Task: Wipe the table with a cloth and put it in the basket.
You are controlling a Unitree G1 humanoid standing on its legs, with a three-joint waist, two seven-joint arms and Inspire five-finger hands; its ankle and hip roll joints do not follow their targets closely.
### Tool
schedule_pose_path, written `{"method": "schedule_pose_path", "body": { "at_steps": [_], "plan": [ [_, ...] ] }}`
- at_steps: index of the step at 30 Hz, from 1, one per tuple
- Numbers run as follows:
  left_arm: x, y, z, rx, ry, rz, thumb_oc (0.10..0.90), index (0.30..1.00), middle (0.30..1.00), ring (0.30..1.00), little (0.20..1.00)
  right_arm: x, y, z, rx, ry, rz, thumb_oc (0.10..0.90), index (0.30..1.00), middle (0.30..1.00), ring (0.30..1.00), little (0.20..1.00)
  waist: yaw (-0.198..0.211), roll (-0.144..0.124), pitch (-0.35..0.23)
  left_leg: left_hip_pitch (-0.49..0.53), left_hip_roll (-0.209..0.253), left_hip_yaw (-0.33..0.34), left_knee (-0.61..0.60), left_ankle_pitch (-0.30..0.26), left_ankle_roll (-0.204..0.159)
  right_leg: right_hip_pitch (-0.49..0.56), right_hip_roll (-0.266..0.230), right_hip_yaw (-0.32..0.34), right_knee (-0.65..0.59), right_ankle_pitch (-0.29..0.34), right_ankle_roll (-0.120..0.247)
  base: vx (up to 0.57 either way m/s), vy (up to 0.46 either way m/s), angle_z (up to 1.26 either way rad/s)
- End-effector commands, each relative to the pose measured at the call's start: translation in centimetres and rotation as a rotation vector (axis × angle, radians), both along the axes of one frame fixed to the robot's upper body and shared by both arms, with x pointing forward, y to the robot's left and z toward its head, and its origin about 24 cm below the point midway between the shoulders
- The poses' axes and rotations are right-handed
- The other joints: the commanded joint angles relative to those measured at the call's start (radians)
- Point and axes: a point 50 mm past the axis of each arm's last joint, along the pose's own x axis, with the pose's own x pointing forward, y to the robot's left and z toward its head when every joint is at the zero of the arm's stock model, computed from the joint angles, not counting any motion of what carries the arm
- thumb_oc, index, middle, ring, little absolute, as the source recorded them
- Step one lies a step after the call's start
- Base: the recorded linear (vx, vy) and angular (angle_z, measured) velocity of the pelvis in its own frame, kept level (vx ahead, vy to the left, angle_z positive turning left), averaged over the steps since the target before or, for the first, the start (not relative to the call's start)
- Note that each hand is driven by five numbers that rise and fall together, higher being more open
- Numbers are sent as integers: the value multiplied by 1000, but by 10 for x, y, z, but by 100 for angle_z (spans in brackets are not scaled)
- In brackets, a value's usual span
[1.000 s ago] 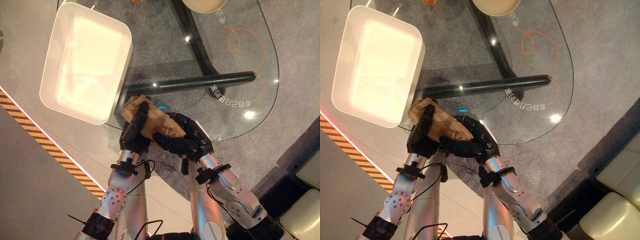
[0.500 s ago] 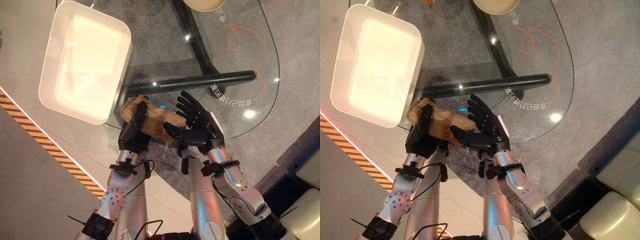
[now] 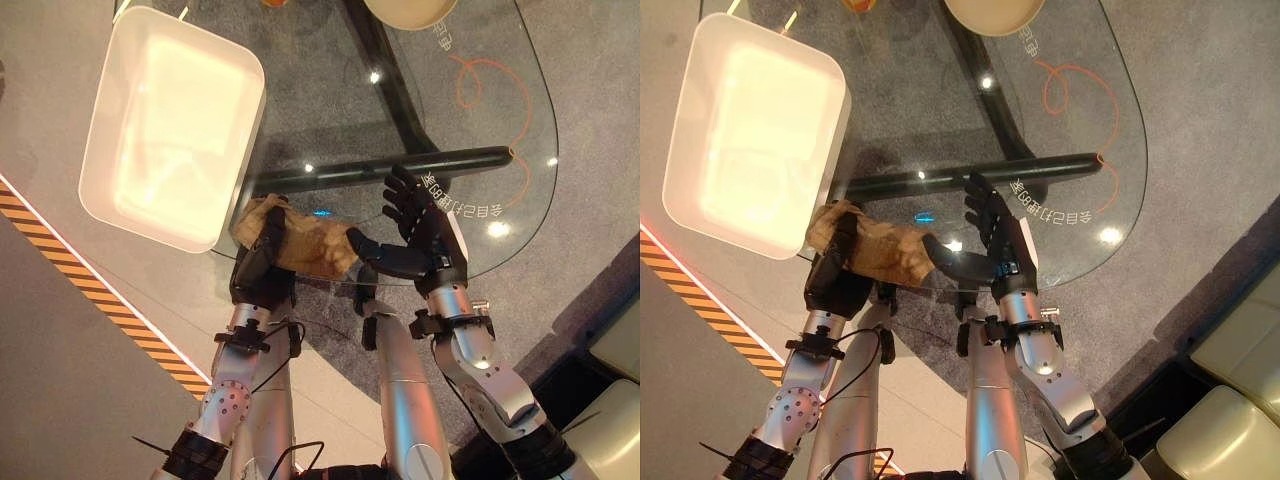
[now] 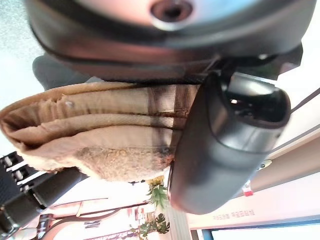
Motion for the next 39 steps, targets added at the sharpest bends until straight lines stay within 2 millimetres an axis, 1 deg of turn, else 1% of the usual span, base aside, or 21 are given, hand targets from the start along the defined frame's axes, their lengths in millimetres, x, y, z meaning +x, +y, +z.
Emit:
{"method": "schedule_pose_path", "body": {
  "at_steps": [1, 2, 3, 4, 5, 6, 9, 10, 14, 16, 18, 21, 23, 25, 26, 27, 28, 30, 31, 33, 39],
  "plan": [
    [-18, 7, 50, 3, -350, 43, 100, 300, 300, 300, 200, -8, -23, 27, -1, -142, -87, 800, 900, 900, 900, 900, 13, 20, -24, -2, -78, 62, 57, -126, 44, -18, 67, -47, -134, 118, 9, -71, 21, -1],
    [-19, 11, 54, 17, -382, 76, 100, 300, 300, 300, 200, -8, -24, 25, -13, -125, -78, 800, 900, 900, 900, 900, 14, 22, -24, -1, -78, 62, 57, -126, 43, -16, 66, -47, -133, 117, 9, 68, 31, -1],
    [-21, 11, 49, 18, -364, 76, 100, 300, 300, 300, 200, -10, -24, 20, -13, -107, -77, 800, 900, 900, 900, 900, 16, 24, -24, 31, -77, 54, 65, -159, 39, 13, 69, -44, -121, 85, 15, 3, 34, -2],
    [-22, 21, 59, 53, -425, 138, 100, 300, 300, 300, 200, -10, -26, 21, -23, -100, -64, 800, 900, 900, 900, 900, 15, 25, -24, 8, -80, 60, 53, -125, 43, -8, 68, -45, -135, 112, 8, 3, 35, -3],
    [-24, 25, 64, 73, -458, 170, 100, 300, 300, 300, 200, -11, -27, 18, -29, -91, -58, 800, 900, 900, 900, 900, 16, 28, -24, 10, -80, 60, 51, -124, 43, -7, 68, -46, -135, 110, 7, 3, 39, -2],
    [-26, 26, 61, 79, -449, 179, 100, 300, 300, 300, 200, -13, -27, 14, -31, -70, -56, 800, 900, 900, 900, 900, 19, 31, -24, 41, -80, 51, 59, -157, 39, 22, 71, -43, -123, 78, 13, 72, 53, -2],
    [-31, 38, 73, 123, -516, 274, 100, 300, 300, 300, 200, -15, -27, 7, -43, -31, -29, 800, 900, 900, 900, 900, 23, 41, -24, 45, -83, 49, 62, -157, 37, 25, 72, -40, -116, 69, 10, 26, 70, -3],
    [-35, 45, 83, 173, -558, 344, 100, 300, 300, 300, 200, -17, -27, 3, -63, -9, -17, 800, 900, 900, 900, 900, 27, 47, -24, 46, -86, 45, 63, -155, 36, 25, 72, -39, -113, 64, 7, -4, 77, -2],
    [-41, 53, 99, 266, -599, 454, 100, 300, 300, 300, 200, -21, -25, -2, -93, 31, 2, 800, 900, 900, 900, 900, 30, 57, -24, 38, -89, 40, 67, -152, 35, 19, 73, -37, -106, 57, 3, -5, 58, -1],
    [-43, 58, 105, 330, -589, 538, 100, 300, 300, 300, 200, -22, -24, -7, -110, 59, 21, 800, 900, 900, 900, 900, 33, 63, -24, 30, -91, 37, 73, -150, 35, 13, 73, -36, -98, 53, 1, -3, 74, -3],
    [-43, 67, 112, 448, -544, 693, 100, 300, 300, 300, 200, -23, -21, -14, -153, 105, 57, 800, 900, 900, 900, 900, 35, 69, -24, 21, -91, 34, 82, -150, 33, 4, 73, -35, -86, 43, -1, 1, 90, 2],
    [-43, 74, 116, 542, -503, 817, 100, 300, 300, 300, 200, -24, -20, -19, -175, 140, 84, 800, 900, 900, 900, 900, 38, 73, -24, 7, -92, 31, 93, -149, 32, -7, 71, -34, -75, 38, -4, 5, 77, 2],
    [-43, 82, 120, 648, -464, 964, 100, 300, 300, 300, 200, -23, -18, -24, -200, 184, 120, 800, 900, 900, 900, 900, 40, 75, -24, -6, -91, 30, 104, -150, 29, -17, 69, -31, -70, 35, -6, 14, 98, 1],
    [-43, 85, 121, 689, -457, 1021, 100, 300, 300, 300, 200, -22, -17, -24, -209, 197, 133, 800, 900, 900, 900, 900, 41, 75, -24, -13, -91, 28, 112, -151, 29, -23, 68, -29, -65, 33, -6, 13, 86, 1],
    [-41, 91, 126, 761, -444, 1131, 100, 300, 300, 300, 200, -20, -16, -26, -222, 220, 155, 800, 900, 900, 900, 900, 42, 75, -24, -29, -89, 29, 120, -147, 27, -36, 67, -26, -62, 35, -8, -55, 91, 0],
    [-40, 93, 131, 775, -447, 1178, 100, 300, 300, 300, 200, -17, -15, -23, -228, 213, 160, 800, 900, 900, 900, 900, 40, 73, -24, -59, -88, 38, 116, -119, 31, -63, 64, -29, -72, 63, -14, 10, 107, -1],
    [-40, 95, 129, 796, -429, 1201, 100, 300, 300, 300, 200, -18, -15, -26, -230, 232, 166, 800, 900, 900, 900, 900, 43, 75, -24, -36, -87, 31, 125, -147, 27, -43, 67, -25, -59, 36, -8, 13, 82, 2],
    [-35, 104, 133, 854, -387, 1333, 100, 300, 300, 300, 200, -15, -11, -29, -245, 262, 184, 800, 900, 900, 900, 900, 42, 74, -24, -45, -83, 34, 133, -150, 27, -52, 65, -22, -54, 33, -8, 33, 97, 1],
    [-35, 104, 135, 852, -391, 1340, 100, 300, 300, 300, 200, -14, -11, -27, -245, 256, 183, 800, 900, 900, 900, 900, 42, 73, -24, -55, -84, 36, 131, -141, 27, -61, 64, -22, -57, 42, -9, 3, 86, -2],
    [-27, 115, 137, 925, -322, 1468, 100, 300, 300, 300, 200, -12, -8, -30, -263, 289, 201, 800, 900, 900, 900, 900, 38, 71, -24, -65, -77, 43, 144, -150, 25, -73, 64, -20, -48, 35, -10, 5, 120, 0],
    [-17, 126, 141, 1001, -254, 1580, 100, 300, 300, 300, 200, -8, -5, -30, -298, 315, 215, 800, 900, 900, 900, 900, 29, 67, -24, -101, -70, 53, 157, -143, 23, -109, 63, -16, -42, 44, -13, -6, 72, -1]
  ]
}}
